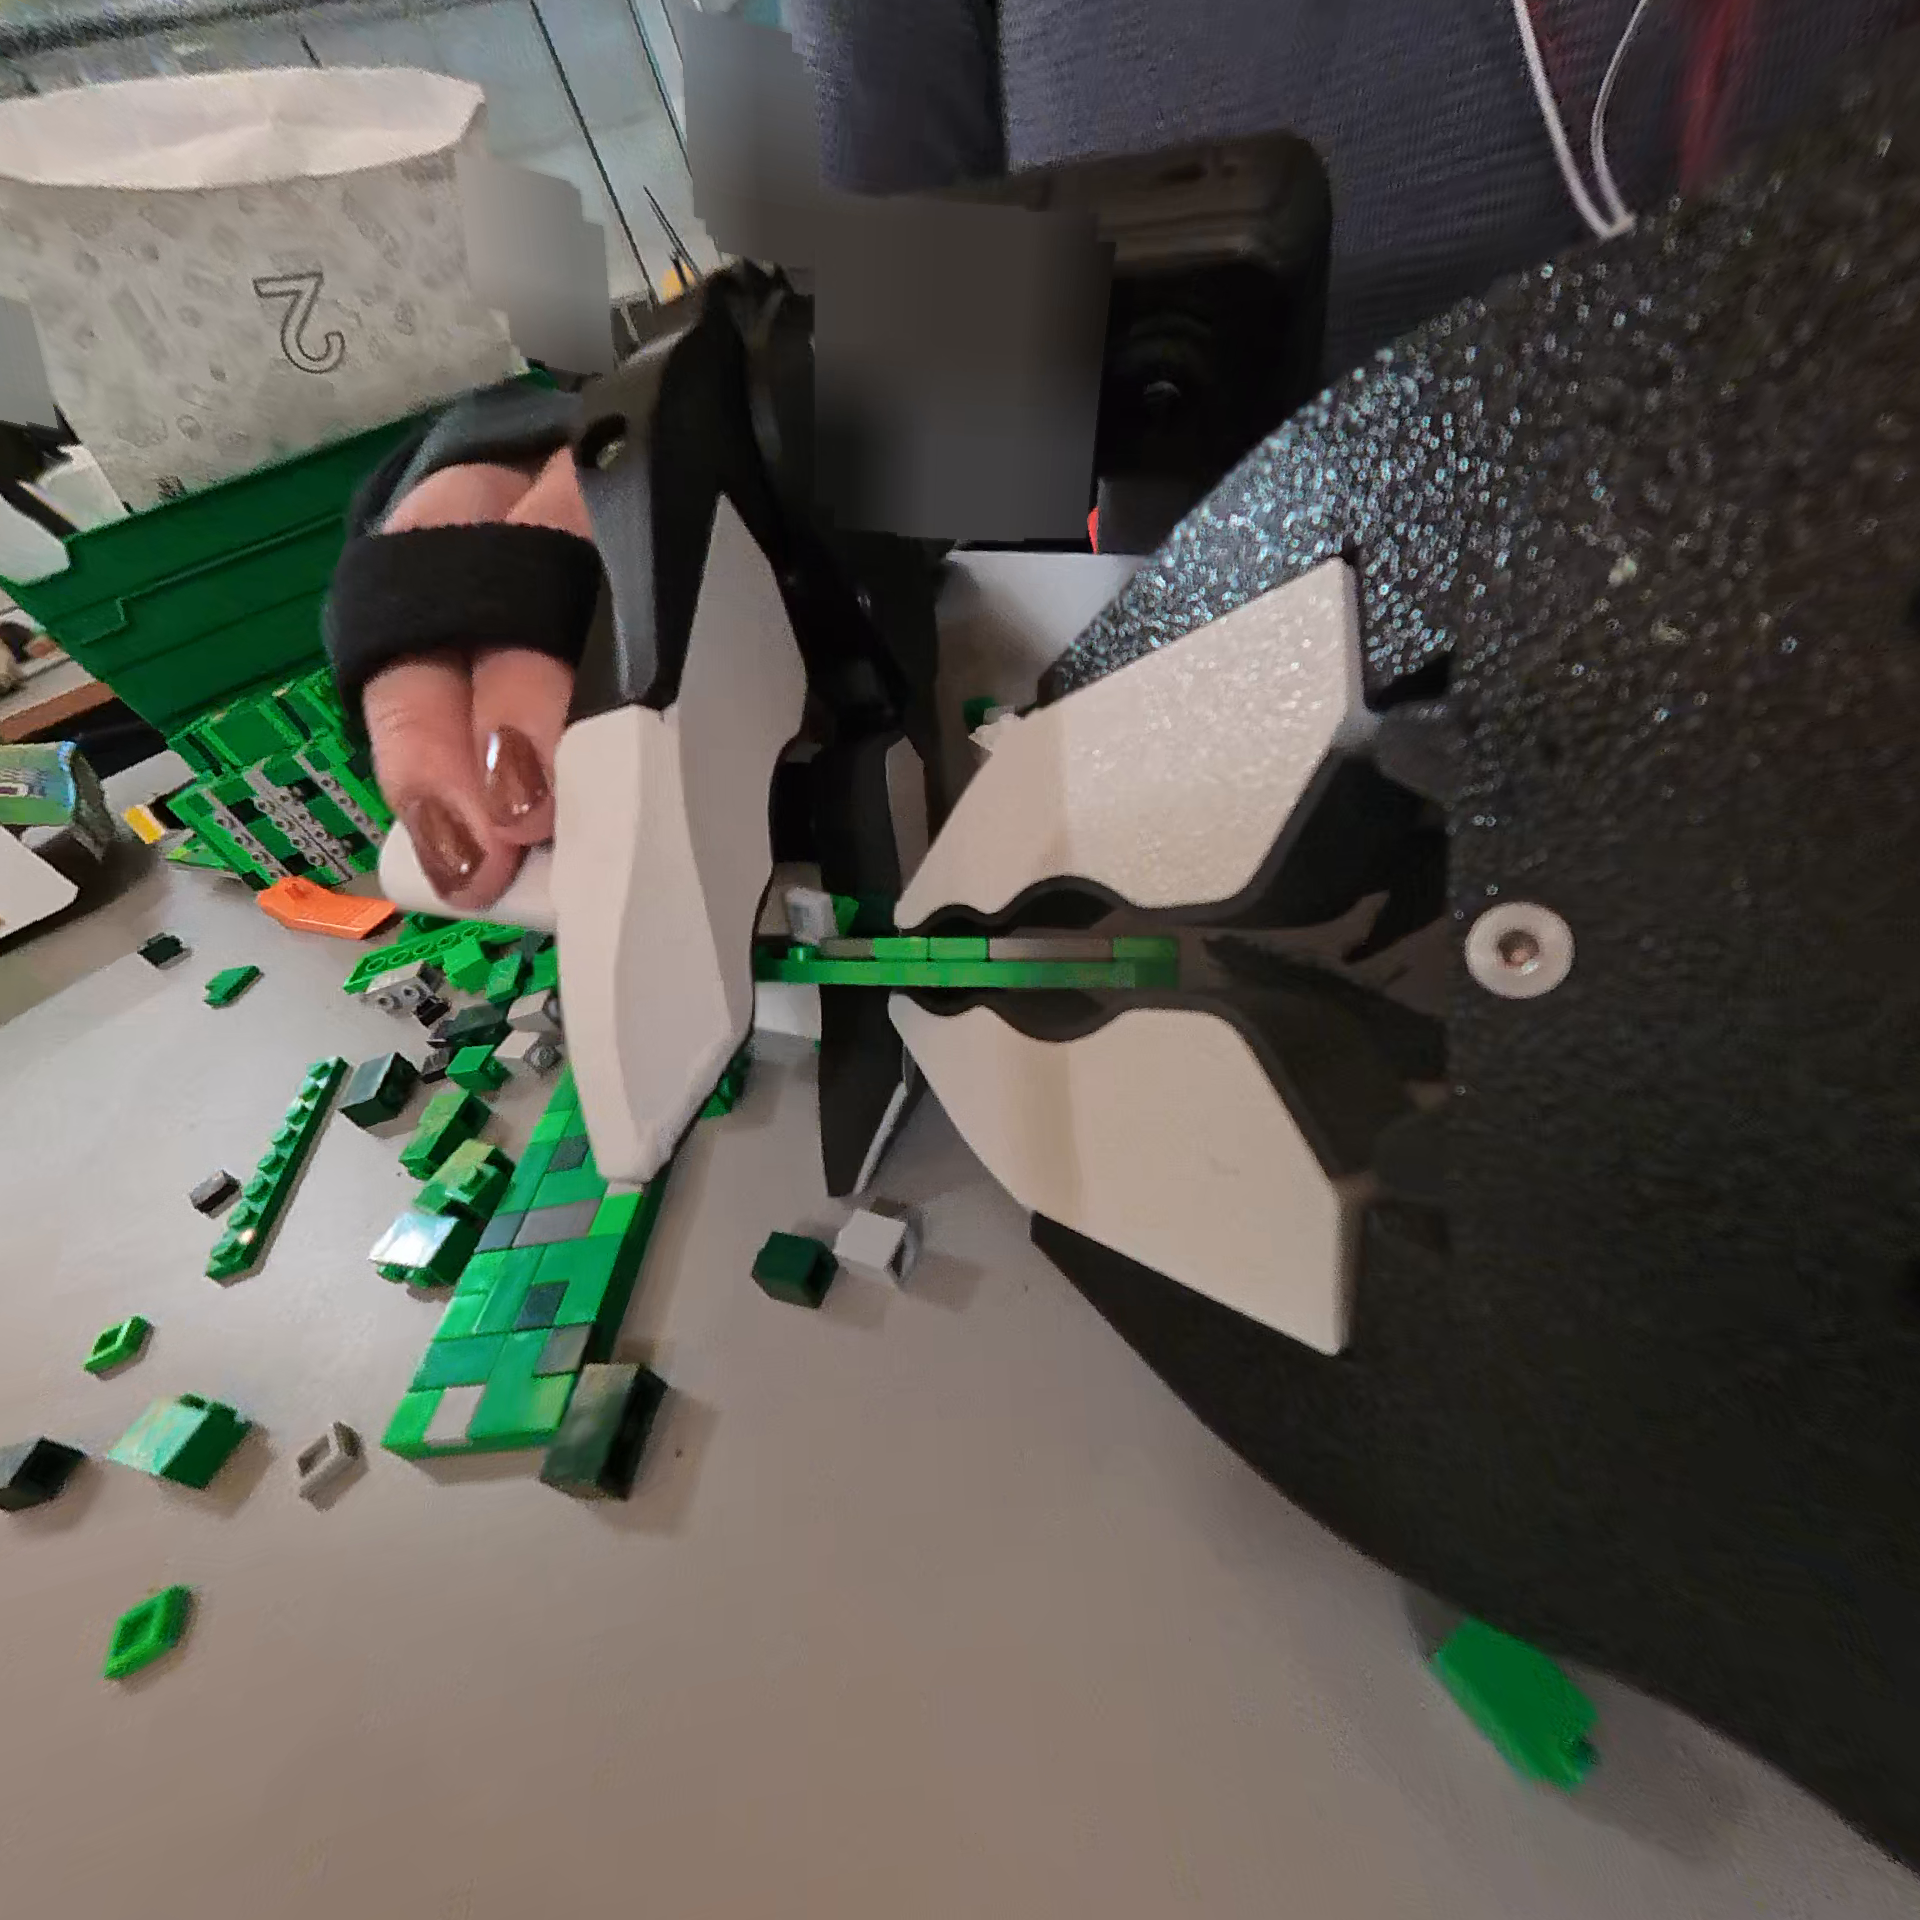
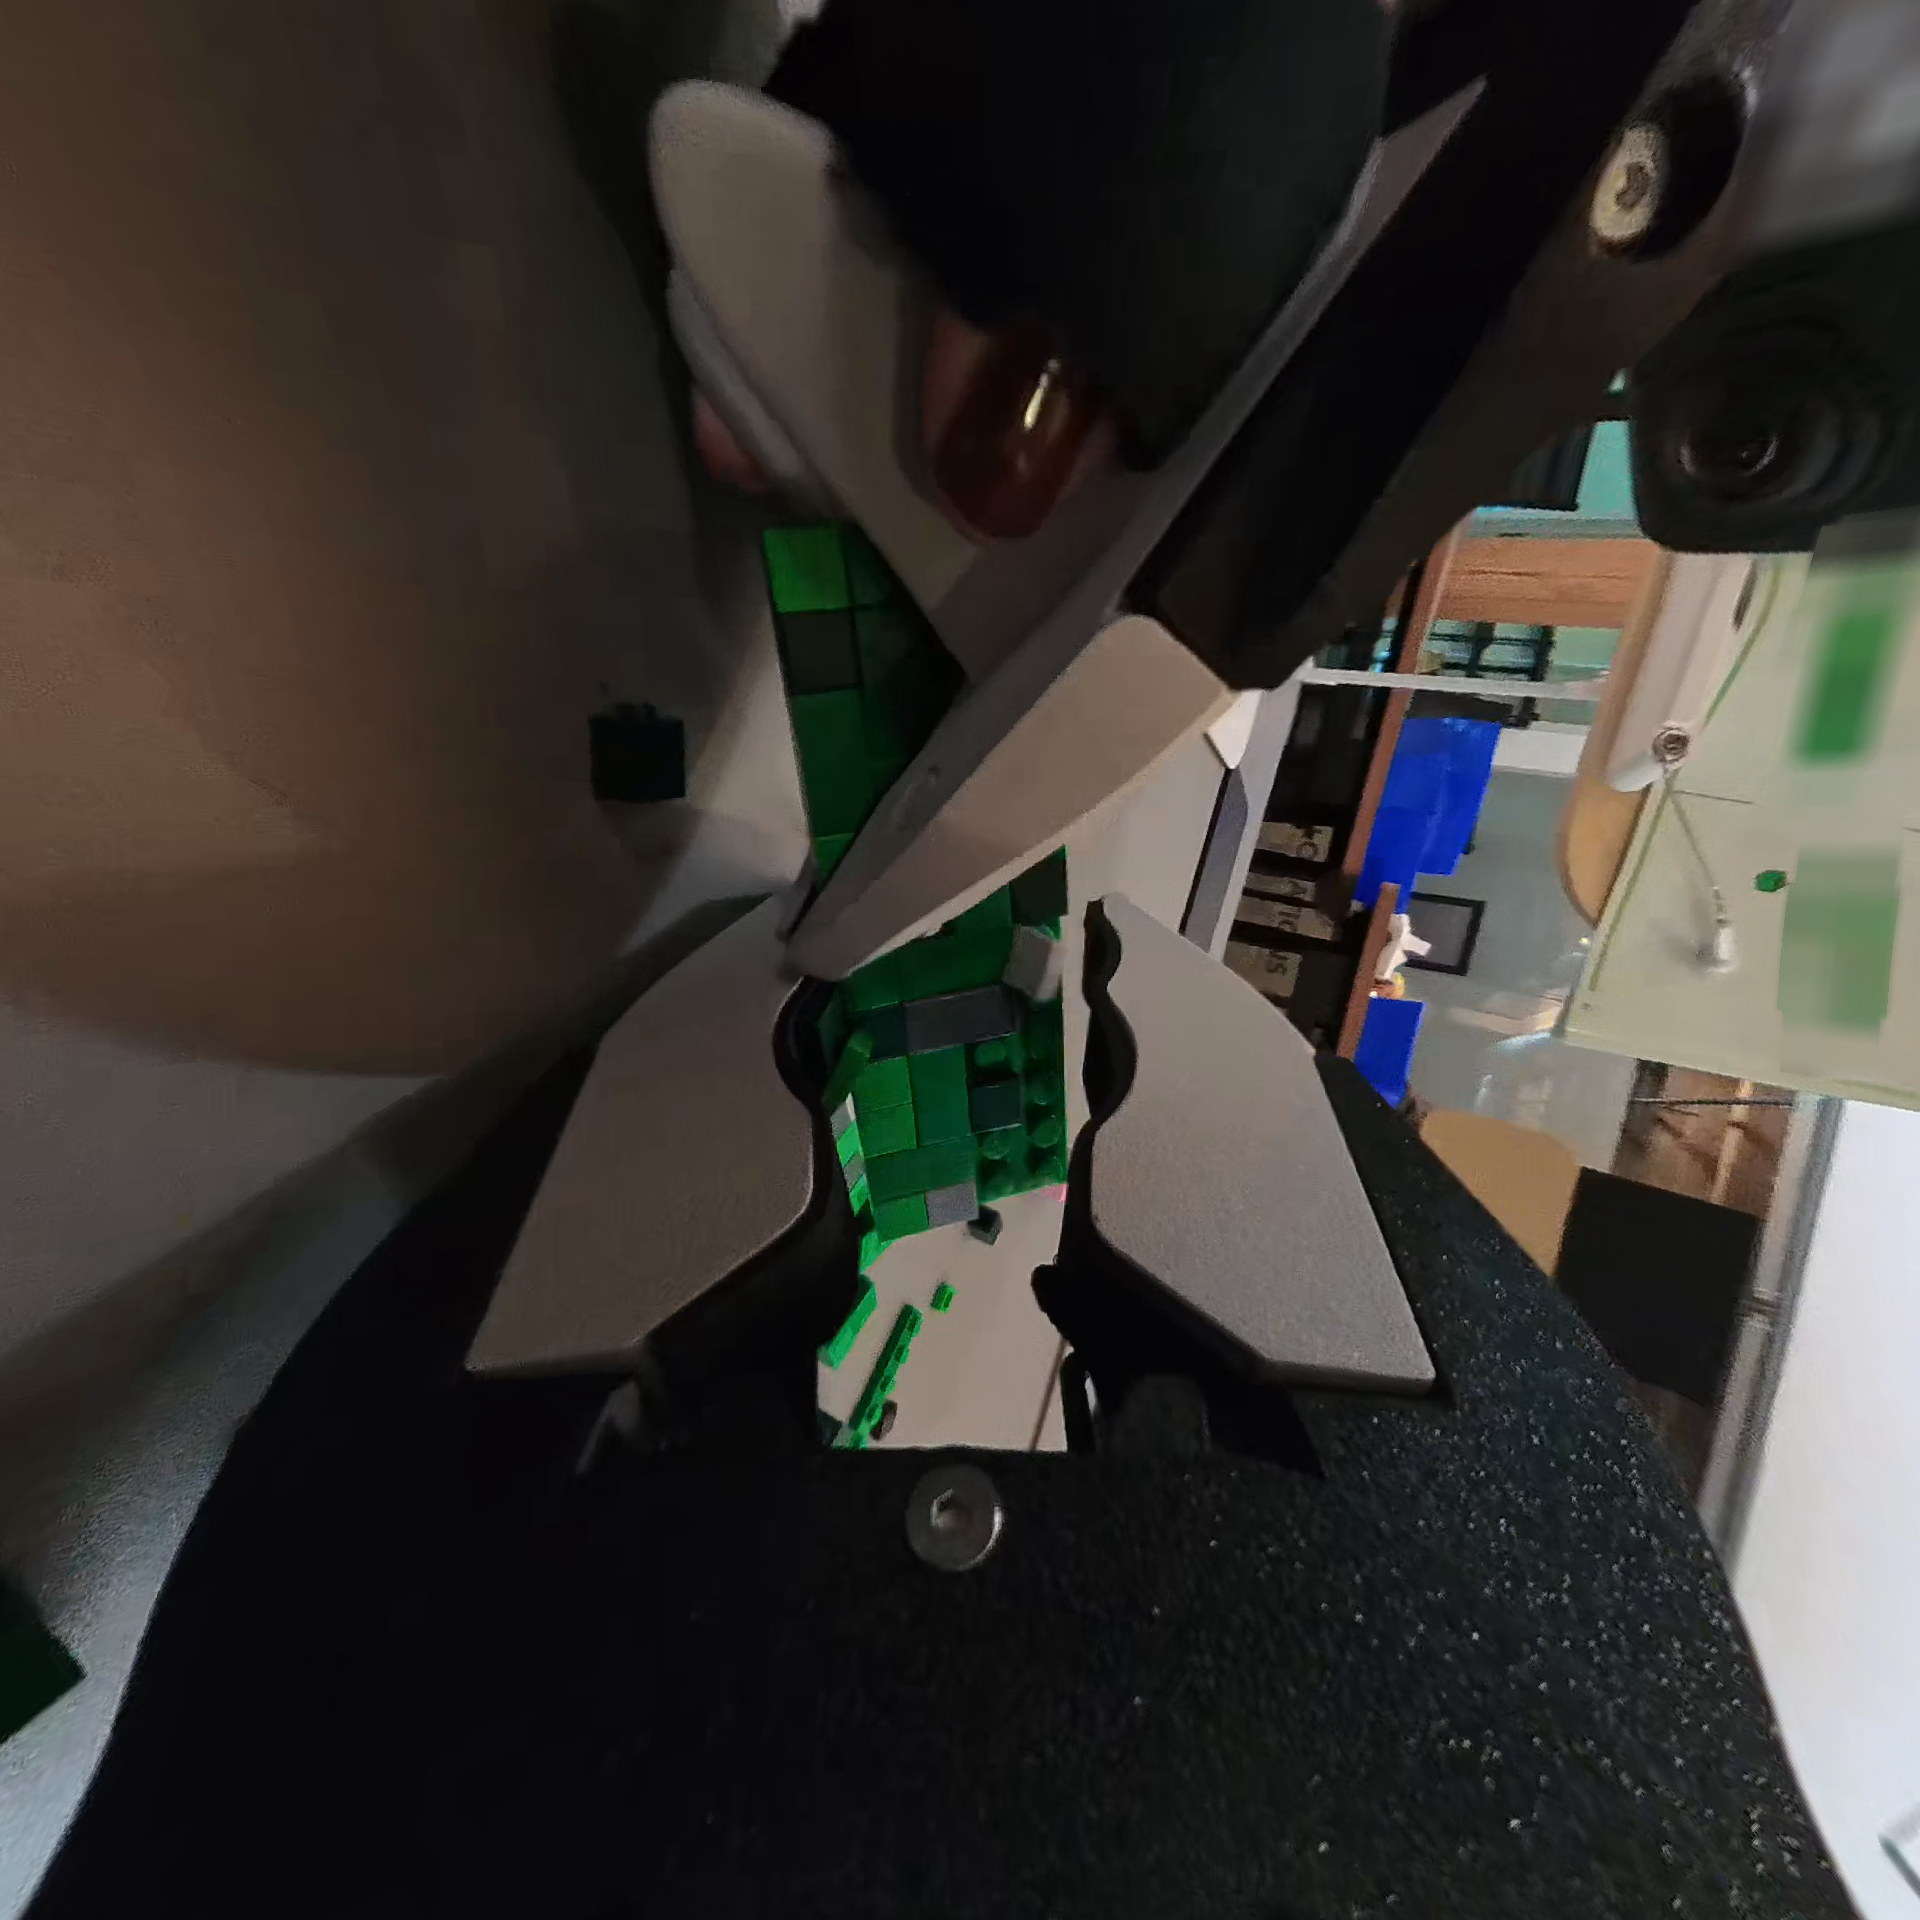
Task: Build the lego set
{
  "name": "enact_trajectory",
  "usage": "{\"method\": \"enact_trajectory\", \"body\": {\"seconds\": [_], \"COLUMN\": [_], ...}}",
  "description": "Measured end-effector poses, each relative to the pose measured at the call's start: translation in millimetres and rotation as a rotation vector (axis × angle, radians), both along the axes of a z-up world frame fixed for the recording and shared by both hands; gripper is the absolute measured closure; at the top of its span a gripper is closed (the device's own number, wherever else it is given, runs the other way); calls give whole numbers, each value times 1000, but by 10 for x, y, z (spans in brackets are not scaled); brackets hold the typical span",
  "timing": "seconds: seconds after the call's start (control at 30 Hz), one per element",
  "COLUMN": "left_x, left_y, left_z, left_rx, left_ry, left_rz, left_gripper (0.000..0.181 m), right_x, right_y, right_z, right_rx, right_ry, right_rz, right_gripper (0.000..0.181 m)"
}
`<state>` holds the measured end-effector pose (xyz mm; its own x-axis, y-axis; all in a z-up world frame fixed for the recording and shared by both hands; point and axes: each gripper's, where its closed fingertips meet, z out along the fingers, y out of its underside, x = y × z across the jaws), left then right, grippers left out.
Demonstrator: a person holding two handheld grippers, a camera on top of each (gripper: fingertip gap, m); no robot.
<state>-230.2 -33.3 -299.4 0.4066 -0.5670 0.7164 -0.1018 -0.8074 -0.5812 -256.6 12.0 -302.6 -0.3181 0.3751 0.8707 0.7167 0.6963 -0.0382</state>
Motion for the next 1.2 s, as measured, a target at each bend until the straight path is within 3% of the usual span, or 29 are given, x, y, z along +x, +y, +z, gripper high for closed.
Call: {"method": "enact_trajectory", "body": {"seconds": [0.33, 0.5, 0.57, 0.63, 0.7, 0.9, 1.2], "left_x": [49, -21, -61, -83, -92, -65, -51], "left_y": [39, 160, 205, 226, 229, 196, 164], "left_z": [81, 258, 343, 415, 471, 382, 357], "left_rx": [74, 107, 146, 165, 186, 186, 141], "left_ry": [-32, -140, -174, -213, -243, -159, -161], "left_rz": [-5, 65, 93, 106, 110, 96, 88], "left_gripper": [175, 143, 142, 148, 172, 175, 175], "right_x": [140, 179, 178, 169, 155, 26, 8], "right_y": [118, 232, 228, 199, 171, 31, 51], "right_z": [32, 156, 173, 174, 169, 179, 133], "right_rx": [-100, -210, -269, -301, -308, -253, -145], "right_ry": [19, 157, 192, 201, 198, 164, 119], "right_rz": [-98, -193, -198, -183, -169, -119, -144], "right_gripper": [140, 141, 141, 140, 140, 125, 138]}}
